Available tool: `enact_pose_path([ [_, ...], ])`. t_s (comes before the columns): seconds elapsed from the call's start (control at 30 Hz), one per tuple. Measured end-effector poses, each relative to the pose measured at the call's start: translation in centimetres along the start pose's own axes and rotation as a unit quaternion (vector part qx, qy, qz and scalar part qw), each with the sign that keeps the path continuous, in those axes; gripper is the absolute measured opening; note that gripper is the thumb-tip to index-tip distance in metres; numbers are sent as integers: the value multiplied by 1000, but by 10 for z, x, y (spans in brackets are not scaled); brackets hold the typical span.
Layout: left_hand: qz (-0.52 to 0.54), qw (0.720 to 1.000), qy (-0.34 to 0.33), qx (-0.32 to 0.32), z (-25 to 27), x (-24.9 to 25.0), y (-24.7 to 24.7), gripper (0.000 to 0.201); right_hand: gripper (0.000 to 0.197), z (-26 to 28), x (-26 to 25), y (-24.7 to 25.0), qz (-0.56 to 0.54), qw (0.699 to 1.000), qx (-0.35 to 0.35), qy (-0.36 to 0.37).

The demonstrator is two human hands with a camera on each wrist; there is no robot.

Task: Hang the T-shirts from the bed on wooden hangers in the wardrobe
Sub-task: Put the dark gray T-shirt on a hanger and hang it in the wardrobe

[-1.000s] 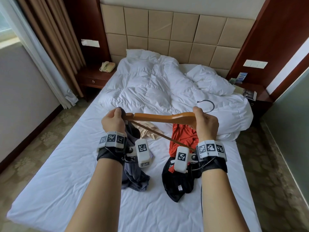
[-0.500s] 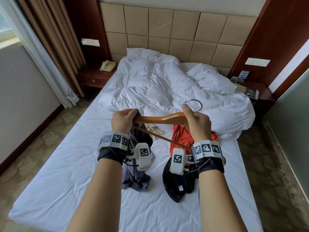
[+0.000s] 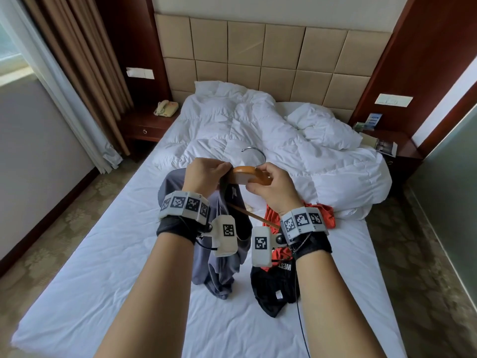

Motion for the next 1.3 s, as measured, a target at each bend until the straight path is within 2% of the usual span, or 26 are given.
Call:
enact_pose_path([
  [0.1,-14,1000,-12,-1,-9,15,7,42,38,-11,-12,1,24,1000,3,7],
  [0.27,-58,996,-64,14,-21,56,23,26,40,-28,-31,-9,33,999,-14,7],
  [0.47,-177,975,-126,50,-27,101,32,28,20,-35,-56,-16,59,998,-6,5],
  [0.6,-166,976,-144,-6,-31,112,25,33,20,-35,-71,-8,43,999,1,-4],
  [0.73,-184,962,-201,-35,-28,130,22,47,17,-35,-88,1,32,999,6,8],
  [0.9,-223,953,-191,-71,-41,139,26,66,9,-31,-117,3,19,999,-6,41],
  [1.0,-233,955,-163,-85,-46,148,35,68,15,-32,-128,5,-7,999,-10,52],
  [1.13,-257,947,-145,-126,-49,157,41,70,16,-37,-139,10,24,998,8,63],
  [1.23,-233,951,-141,-146,-53,162,39,70,27,-40,-145,13,57,995,21,75],
  [1.3,-213,955,-146,-144,-58,165,36,69,27,-40,-151,12,73,993,15,88],
])
Point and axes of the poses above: each hand's wrist, its own z-axis away from the middle knuckle, its own y-axis out of the back of the hand, x = y × z, the point moved 9 cm from there along -z, towards the middle knuckle, and after that the axes turned 10 degrees about -z, right-handed, at the moved point
